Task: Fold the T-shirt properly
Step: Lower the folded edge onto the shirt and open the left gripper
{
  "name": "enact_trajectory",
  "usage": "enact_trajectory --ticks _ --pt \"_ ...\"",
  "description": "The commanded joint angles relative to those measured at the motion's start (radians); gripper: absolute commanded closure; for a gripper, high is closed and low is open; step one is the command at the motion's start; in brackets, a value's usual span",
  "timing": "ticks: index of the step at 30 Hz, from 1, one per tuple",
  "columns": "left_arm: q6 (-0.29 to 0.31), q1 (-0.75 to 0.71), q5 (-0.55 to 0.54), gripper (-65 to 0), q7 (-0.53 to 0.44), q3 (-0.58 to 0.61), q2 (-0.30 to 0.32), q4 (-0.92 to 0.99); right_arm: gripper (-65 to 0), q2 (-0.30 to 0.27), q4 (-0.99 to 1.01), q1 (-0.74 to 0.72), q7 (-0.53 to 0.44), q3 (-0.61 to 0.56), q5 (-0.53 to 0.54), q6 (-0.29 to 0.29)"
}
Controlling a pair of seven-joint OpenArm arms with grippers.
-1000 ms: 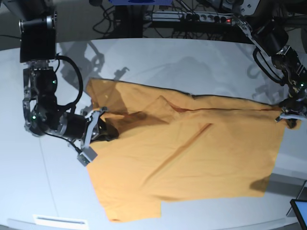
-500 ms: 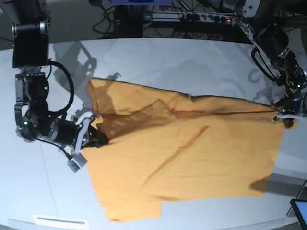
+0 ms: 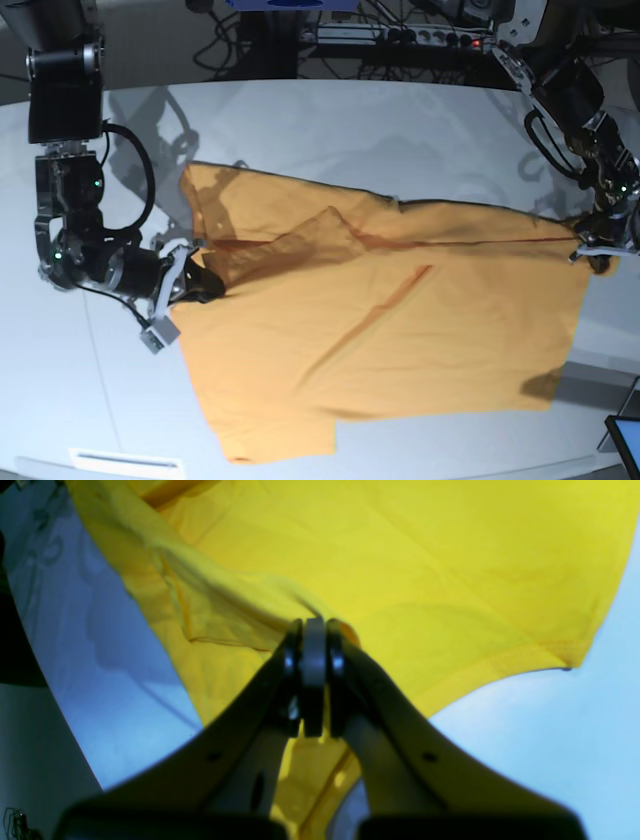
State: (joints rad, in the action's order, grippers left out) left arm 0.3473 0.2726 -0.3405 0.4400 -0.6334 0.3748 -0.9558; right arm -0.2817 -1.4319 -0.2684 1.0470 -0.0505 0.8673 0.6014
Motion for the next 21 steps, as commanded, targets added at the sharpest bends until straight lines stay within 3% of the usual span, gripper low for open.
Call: enact_trajectory --ticks 1,7,10,16,18,21 --pt "0.003 0.024 -0.009 0.0 -0.027 -0.003 0.025 -0.007 -0.3 -0.009 -0.014 -0.027 -0.024 0.005 0.02 0.007" --pt "0.005 0.014 -0.009 0.0 -0.027 0.005 0.023 -0.009 -0.9 -0.001 -0.014 -0.025 -0.024 0.007 -0.067 0.005" --pt "0.005 -0.006 -0.009 -1.7 -0.027 0.063 0.033 -0.013 -2.3 -0.001 -0.014 -0.025 -0.024 0.008 -0.079 0.005" --pt "0.005 -0.036 -0.01 -30.1 -0.027 0.105 0.033 -0.091 -25.1 -0.001 -0.014 -0.025 -0.024 0.014 -0.081 0.002" --pt "0.005 -0.036 -0.01 -35.6 -0.022 0.103 0.033 -0.099 -30.5 -0.001 -0.014 -0.025 -0.024 0.014 -0.081 0.002" --pt "0.005 -0.036 -0.015 -38.6 -0.022 0.102 0.036 -0.099 -33.2 -0.001 -0.014 -0.025 -0.024 0.014 -0.081 0.002"
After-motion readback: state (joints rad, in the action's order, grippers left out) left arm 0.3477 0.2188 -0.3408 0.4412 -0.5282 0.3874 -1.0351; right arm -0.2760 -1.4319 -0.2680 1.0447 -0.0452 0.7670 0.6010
